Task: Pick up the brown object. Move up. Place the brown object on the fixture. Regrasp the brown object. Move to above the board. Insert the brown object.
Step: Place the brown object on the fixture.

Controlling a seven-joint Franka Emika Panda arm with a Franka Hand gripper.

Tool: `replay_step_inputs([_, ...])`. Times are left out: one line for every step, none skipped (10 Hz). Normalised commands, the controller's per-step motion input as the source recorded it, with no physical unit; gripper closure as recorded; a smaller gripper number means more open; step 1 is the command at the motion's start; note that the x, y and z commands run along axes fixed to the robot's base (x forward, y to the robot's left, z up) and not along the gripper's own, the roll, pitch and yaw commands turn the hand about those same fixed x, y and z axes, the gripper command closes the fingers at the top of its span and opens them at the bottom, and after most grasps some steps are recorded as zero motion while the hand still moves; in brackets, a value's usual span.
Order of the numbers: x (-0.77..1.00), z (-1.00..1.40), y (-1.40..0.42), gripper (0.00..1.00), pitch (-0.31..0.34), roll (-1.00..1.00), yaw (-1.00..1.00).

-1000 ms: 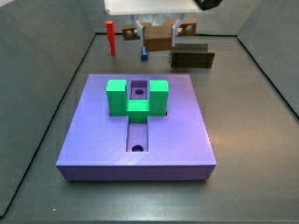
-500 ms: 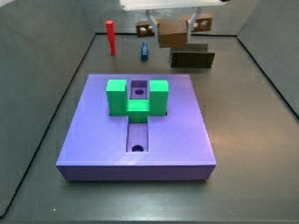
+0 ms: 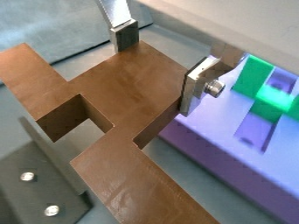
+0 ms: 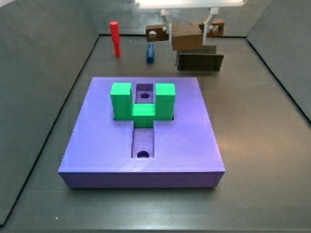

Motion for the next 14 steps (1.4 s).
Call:
replay_step_inputs([0.62,0.0,-0.06,1.0,0.649,-0.89,0.01])
replay_step_inputs([0.64,0.0,-0.07,1.0,0.606,-0.91,0.0])
replay_step_inputs([0.59,0.0,0.0,1.0,0.366,-0.97,0.01])
replay_step_inputs([0.26,0.02,0.31,1.0,0.149,-0.59,0.26])
replay_step_inputs([0.0,0.0,0.05,1.0,0.0,-0.13,0.13])
replay_step_inputs([0.15,-0.08,0.24,1.0,-0.149,-0.59,0.07])
replay_step_inputs([0.36,0.0,0.37,1.0,-0.194,-0.92,0.0])
replay_step_inputs([0.45,0.0,0.41,1.0,-0.197,-1.0,0.0])
replay_step_inputs([0.55,0.15,0.12,1.0,-0.129,-0.63,0.0])
replay_step_inputs([0.58,0.17,0.0,1.0,0.0,0.0,0.0])
replay_step_inputs([0.41,0.0,0.08,1.0,0.194,0.15,-0.01])
replay_step_inputs([0.23,-0.21,0.22,1.0,0.054,0.06,0.0])
replay_step_inputs([0.28,-0.31,0.34,1.0,0.02,0.0,0.0])
replay_step_inputs([0.27,-0.27,0.4,1.0,0.017,0.0,0.0])
